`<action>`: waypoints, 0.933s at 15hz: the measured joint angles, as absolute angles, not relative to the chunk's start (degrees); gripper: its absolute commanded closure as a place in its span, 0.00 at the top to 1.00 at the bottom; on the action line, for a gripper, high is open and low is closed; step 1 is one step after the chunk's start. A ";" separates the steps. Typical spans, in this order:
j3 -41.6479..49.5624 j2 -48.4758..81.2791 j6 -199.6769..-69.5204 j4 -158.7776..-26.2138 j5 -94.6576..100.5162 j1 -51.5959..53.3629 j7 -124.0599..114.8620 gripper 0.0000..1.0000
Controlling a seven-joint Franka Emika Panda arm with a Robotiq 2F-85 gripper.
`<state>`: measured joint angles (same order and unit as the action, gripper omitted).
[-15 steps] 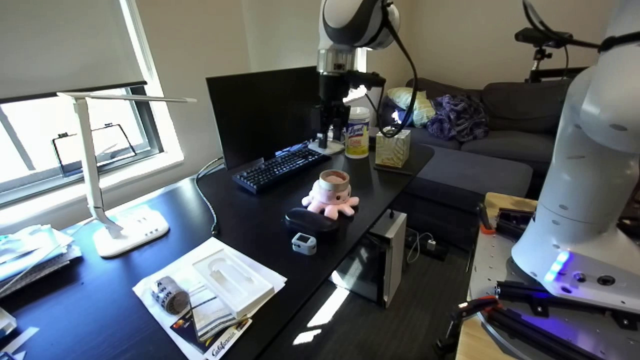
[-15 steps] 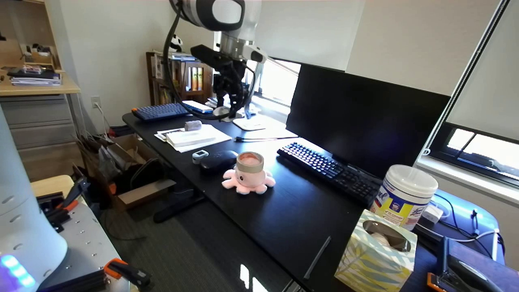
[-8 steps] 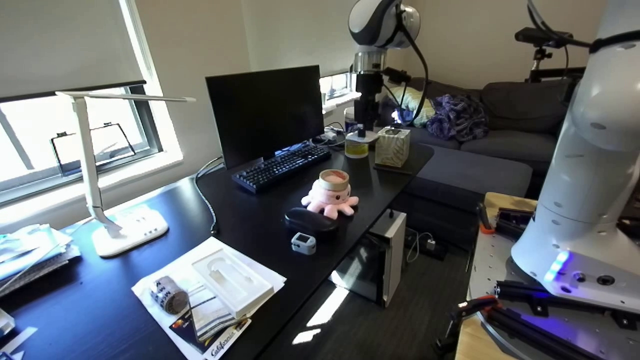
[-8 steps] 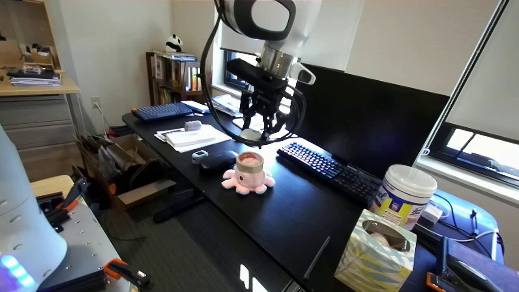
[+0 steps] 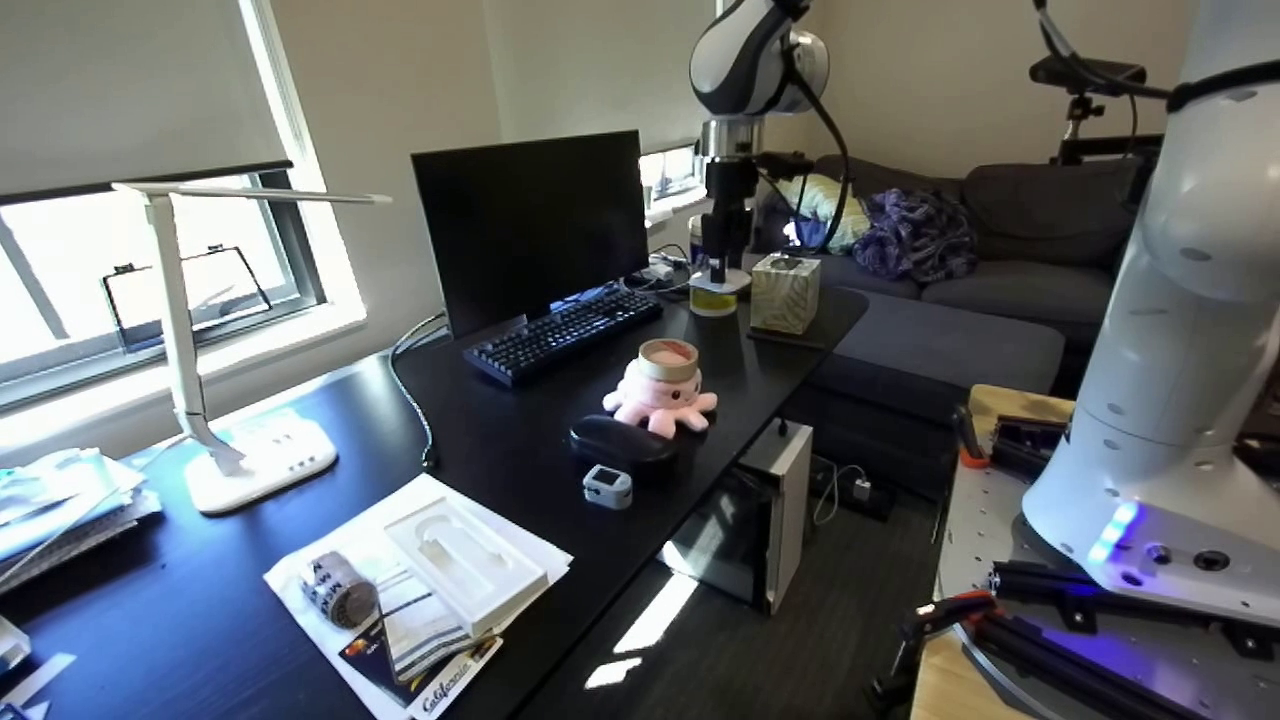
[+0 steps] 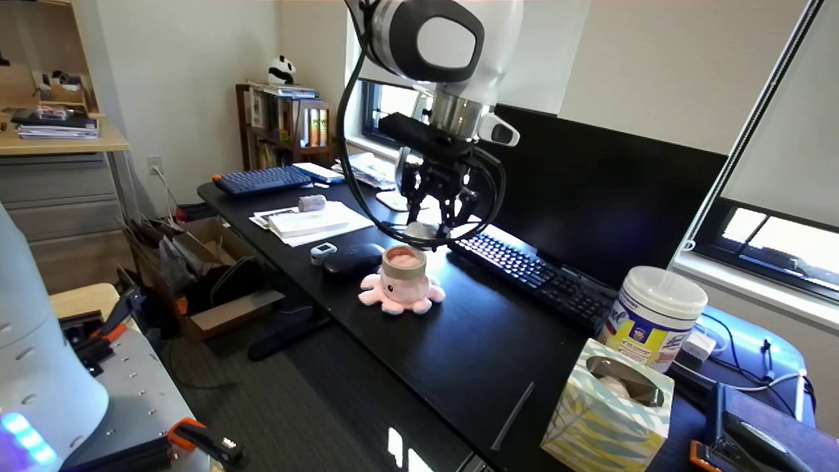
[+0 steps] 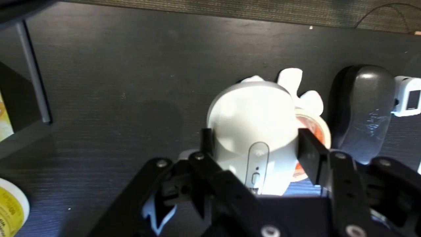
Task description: Move the mouse to the right
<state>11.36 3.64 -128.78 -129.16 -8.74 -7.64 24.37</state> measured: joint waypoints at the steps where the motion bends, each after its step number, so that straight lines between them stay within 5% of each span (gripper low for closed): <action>1: 11.53 4.85 -131.16 -129.17 -7.45 -8.04 23.07 0.39; 14: 12.89 21.35 -153.89 -128.87 -6.35 -17.89 16.17 0.39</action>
<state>12.89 21.35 -153.89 -128.87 -6.35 -17.89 16.17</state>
